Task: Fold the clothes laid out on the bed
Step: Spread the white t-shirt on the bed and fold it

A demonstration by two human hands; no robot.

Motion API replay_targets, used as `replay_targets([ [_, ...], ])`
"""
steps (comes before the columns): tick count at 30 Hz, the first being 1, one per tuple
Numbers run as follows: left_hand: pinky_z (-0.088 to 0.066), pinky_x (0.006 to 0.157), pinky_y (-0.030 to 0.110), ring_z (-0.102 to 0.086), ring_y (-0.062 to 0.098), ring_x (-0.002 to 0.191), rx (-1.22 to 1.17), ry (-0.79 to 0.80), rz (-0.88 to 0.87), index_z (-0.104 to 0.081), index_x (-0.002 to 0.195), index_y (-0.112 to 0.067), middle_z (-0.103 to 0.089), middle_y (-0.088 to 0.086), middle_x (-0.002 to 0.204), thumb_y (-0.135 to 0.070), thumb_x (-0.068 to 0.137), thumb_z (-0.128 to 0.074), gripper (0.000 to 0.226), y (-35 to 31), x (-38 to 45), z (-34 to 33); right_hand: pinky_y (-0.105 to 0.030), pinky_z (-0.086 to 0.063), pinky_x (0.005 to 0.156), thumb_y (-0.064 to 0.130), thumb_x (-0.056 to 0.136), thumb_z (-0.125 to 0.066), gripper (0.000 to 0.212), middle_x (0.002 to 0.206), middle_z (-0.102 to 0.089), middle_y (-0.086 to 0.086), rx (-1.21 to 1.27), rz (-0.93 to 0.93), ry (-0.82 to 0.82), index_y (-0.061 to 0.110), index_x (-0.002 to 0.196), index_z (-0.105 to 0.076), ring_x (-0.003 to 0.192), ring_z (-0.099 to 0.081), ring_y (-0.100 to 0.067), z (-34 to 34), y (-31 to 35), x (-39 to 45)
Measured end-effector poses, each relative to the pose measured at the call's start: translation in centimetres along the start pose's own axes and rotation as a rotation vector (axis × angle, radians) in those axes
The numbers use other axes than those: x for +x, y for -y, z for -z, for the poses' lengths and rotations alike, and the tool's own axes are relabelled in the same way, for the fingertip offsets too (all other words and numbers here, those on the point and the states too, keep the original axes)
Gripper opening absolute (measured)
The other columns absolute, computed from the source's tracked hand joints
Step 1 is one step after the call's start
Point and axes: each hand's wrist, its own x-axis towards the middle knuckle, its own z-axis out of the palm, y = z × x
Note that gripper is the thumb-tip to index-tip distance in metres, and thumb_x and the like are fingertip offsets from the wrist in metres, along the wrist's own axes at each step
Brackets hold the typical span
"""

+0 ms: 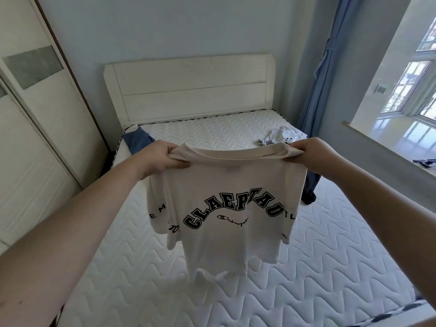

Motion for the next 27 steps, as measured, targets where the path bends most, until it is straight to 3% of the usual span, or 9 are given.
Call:
replay_targets([
  [4,-0.058,0.079,0.027,-0.071,0.019,0.1,-0.307,0.275,0.04,-0.072,0.11,-0.023,-0.074,0.005,0.108,-0.041,0.076,-0.08,0.039,-1.2,-0.9,0.4,-0.014,-0.047,0.054,0.014,0.086,-0.066,0.018,0.074,-0.071,0.012,0.134,-0.086,-0.089,0.029,0.089,-0.075,0.069,-0.064,-0.003,-0.6,0.2,0.4],
  [7,-0.058,0.079,0.028,-0.07,0.023,0.103,-0.388,0.313,-0.001,-0.073,0.11,-0.024,-0.073,0.007,0.11,-0.046,0.079,-0.077,0.038,-2.6,-1.5,-0.4,-0.022,-0.05,0.062,0.009,0.088,-0.054,0.028,0.084,-0.072,0.007,0.276,-0.166,-0.132,0.026,0.095,-0.075,0.077,-0.065,-0.009,-1.6,0.3,0.8],
  [11,-0.055,0.082,0.026,-0.068,0.014,0.104,-0.323,0.252,-0.17,-0.072,0.107,-0.035,-0.073,-0.004,0.107,-0.045,0.087,-0.066,0.023,-4.8,-1.7,-3.3,-0.026,-0.056,0.066,0.02,0.096,-0.056,0.015,0.083,-0.074,0.002,0.658,-0.281,-0.031,0.02,0.092,-0.071,0.07,-0.07,-0.009,-3.5,1.3,1.3],
  [16,-0.049,0.095,0.029,-0.063,0.007,0.107,-0.342,0.145,-0.307,-0.07,0.108,-0.038,-0.07,-0.011,0.11,-0.04,0.089,-0.063,0.021,-6.1,-1.4,-7.1,-0.029,-0.057,0.07,0.018,0.1,-0.051,0.018,0.095,-0.075,-0.005,0.958,-0.219,0.155,0.013,0.102,-0.069,0.088,-0.072,-0.017,-5.1,2.4,1.3],
  [19,-0.04,0.094,0.018,-0.052,0.004,0.116,-0.214,-0.043,-0.446,-0.073,0.098,-0.036,-0.052,-0.014,0.125,-0.035,0.087,-0.071,0.011,-6.2,-0.8,-8.6,-0.033,-0.059,0.072,0.017,0.101,-0.05,0.028,0.1,-0.075,-0.009,1.13,-0.181,0.221,0.015,0.095,-0.077,0.091,-0.072,-0.021,-5.8,3.0,0.8],
  [22,-0.034,0.101,0.01,-0.031,-0.001,0.135,-0.234,-0.138,-0.422,-0.072,0.093,-0.037,-0.029,-0.019,0.146,-0.031,0.082,-0.077,0.014,-5.9,-0.6,-9.7,-0.033,-0.058,0.076,0.018,0.102,-0.047,0.033,0.107,-0.073,-0.012,1.222,-0.111,0.274,0.012,0.095,-0.079,0.096,-0.071,-0.023,-6.1,3.4,0.2],
  [24,-0.045,0.093,0.016,-0.044,-0.004,0.125,-0.371,-0.092,-0.346,-0.066,0.091,-0.039,-0.042,-0.017,0.141,-0.03,0.079,-0.081,0.021,-6.0,-0.7,-10.8,-0.032,-0.058,0.075,0.018,0.102,-0.047,0.034,0.104,-0.073,-0.013,1.215,-0.091,0.285,0.01,0.094,-0.079,0.092,-0.071,-0.023,-6.2,3.6,-0.2],
  [26,-0.049,0.075,0.026,-0.057,0.0,0.086,-0.318,-0.096,-0.293,-0.056,0.088,-0.039,-0.061,-0.018,0.1,-0.04,0.072,-0.081,0.029,-6.1,-0.5,-11.9,-0.03,-0.058,0.071,0.018,0.101,-0.049,0.032,0.096,-0.074,-0.01,1.161,-0.092,0.26,0.01,0.092,-0.078,0.085,-0.07,-0.02,-6.2,3.8,-0.4],
  [27,-0.044,0.066,0.023,-0.051,0.0,0.069,-0.234,-0.133,-0.285,-0.052,0.085,-0.036,-0.058,-0.018,0.08,-0.045,0.069,-0.081,0.034,-6.2,-0.3,-12.3,-0.028,-0.057,0.07,0.019,0.1,-0.051,0.028,0.091,-0.073,-0.007,1.105,-0.085,0.228,0.009,0.094,-0.076,0.081,-0.068,-0.018,-6.1,3.9,-0.4],
])
